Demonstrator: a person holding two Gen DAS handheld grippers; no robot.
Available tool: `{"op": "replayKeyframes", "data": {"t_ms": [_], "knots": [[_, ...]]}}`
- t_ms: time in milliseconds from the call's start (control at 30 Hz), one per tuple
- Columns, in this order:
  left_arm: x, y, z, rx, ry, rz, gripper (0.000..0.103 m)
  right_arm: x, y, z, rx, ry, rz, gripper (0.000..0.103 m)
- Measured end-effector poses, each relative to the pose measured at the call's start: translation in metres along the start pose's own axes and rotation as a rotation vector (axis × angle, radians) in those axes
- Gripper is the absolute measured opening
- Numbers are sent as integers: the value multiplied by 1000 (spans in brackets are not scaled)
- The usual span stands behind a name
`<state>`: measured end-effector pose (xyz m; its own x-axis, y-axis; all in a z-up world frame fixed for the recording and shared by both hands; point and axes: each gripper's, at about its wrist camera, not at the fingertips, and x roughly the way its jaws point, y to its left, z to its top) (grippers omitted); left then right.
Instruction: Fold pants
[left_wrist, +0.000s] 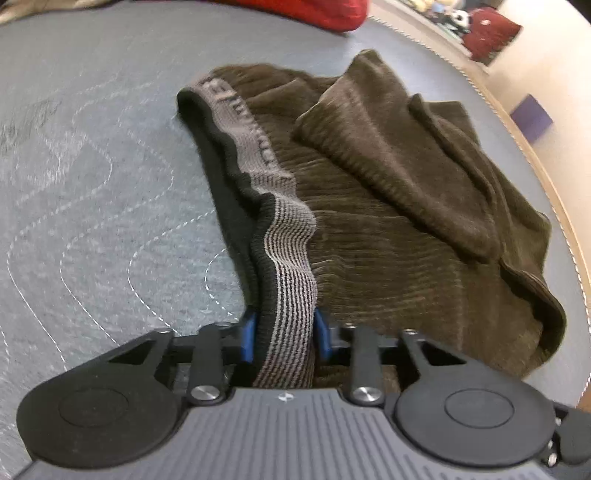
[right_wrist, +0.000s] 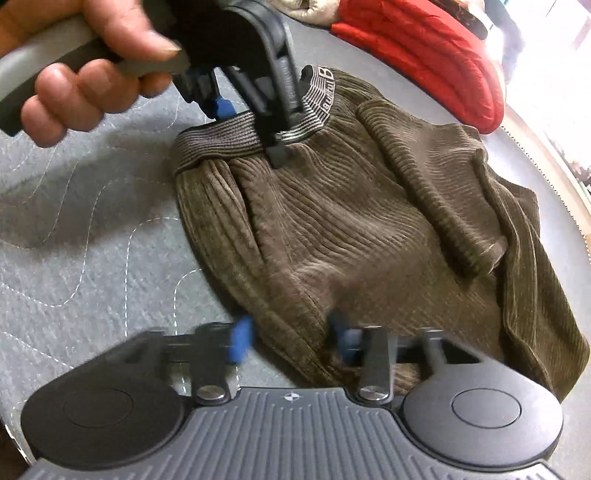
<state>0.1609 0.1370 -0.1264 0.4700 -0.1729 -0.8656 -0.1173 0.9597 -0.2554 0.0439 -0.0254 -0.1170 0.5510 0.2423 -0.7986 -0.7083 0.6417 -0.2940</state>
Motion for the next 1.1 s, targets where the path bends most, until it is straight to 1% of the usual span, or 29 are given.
{"op": "replayKeyframes", "data": {"t_ms": [33, 67, 133, 167, 233, 300, 367, 433, 500, 567, 633, 700, 733, 767, 800, 833, 867, 900, 933, 967, 1000, 1033, 1067, 1100], "knots": [[-6, -2, 0, 17, -14, -1, 27, -4, -1, 1, 10, -9, -1, 27], [-16, -5, -1, 40, -38, -1, 26, -7, -1, 2, 15, -21, -4, 26], [-32, -5, -4, 50, -68, -10, 24, -18, 3, 2, -1, -52, -22, 24], [-41, -4, -6, 53, -77, -13, 24, -22, 5, 4, -13, -64, -30, 23], [-58, -1, -11, 59, -87, -12, 19, -35, 12, 3, -47, -98, -40, 21], [-77, 7, -18, 70, -93, 12, 19, -49, 20, 2, -60, -136, -16, 21], [-93, 18, -26, 60, -83, 35, 18, -64, 32, 2, -85, -172, 30, 19], [-106, 31, -32, 43, -64, 66, 18, -77, 53, 2, -138, -196, 80, 19], [-119, 46, -40, 20, -37, 113, 17, -86, 74, 3, -173, -208, 140, 18], [-130, 58, -45, -4, -12, 144, 17, -92, 89, 7, -188, -215, 184, 18], [-139, 64, -47, -21, 1, 160, 18, -93, 102, 12, -198, -192, 206, 19], [-145, 61, -46, -19, 24, 175, 21, -92, 108, 16, -207, -151, 185, 21], [-145, 59, -45, 3, 40, 217, 21, -90, 102, 21, -193, -142, 181, 24], [-146, 56, -48, 42, 38, 277, 23, -91, 93, 24, -171, -141, 192, 25], [-149, 51, -48, 85, 29, 320, 31, -95, 84, 23, -135, -147, 214, 26], [-153, 48, -45, 114, 16, 328, 37, -101, 77, 25, -104, -156, 221, 34], [-157, 44, -45, 124, 4, 318, 38, -104, 68, 21, -65, -178, 210, 41], [-162, 40, -45, 125, -17, 301, 38, -107, 54, 17, -13, -209, 188, 44], [-168, 37, -43, 123, -40, 286, 38, -111, 35, 9, 71, -235, 180, 48], [-174, 31, -40, 121, -63, 274, 38, -108, 17, 2, 137, -241, 180, 50], [-176, 31, -45, 116, -90, 255, 38, -107, -1, -1, 198, -211, 142, 50], [-182, 26, -43, 111, -116, 237, 38, -108, -14, -6, 235, -216, 84, 50], [-189, 19, -43, 105, -141, 222, 38, -110, -25, -12, 270, -243, 35, 50], [-192, 14, -46, 93, -163, 208, 38, -110, -42, -18, 311, -239, -13, 50]]}}
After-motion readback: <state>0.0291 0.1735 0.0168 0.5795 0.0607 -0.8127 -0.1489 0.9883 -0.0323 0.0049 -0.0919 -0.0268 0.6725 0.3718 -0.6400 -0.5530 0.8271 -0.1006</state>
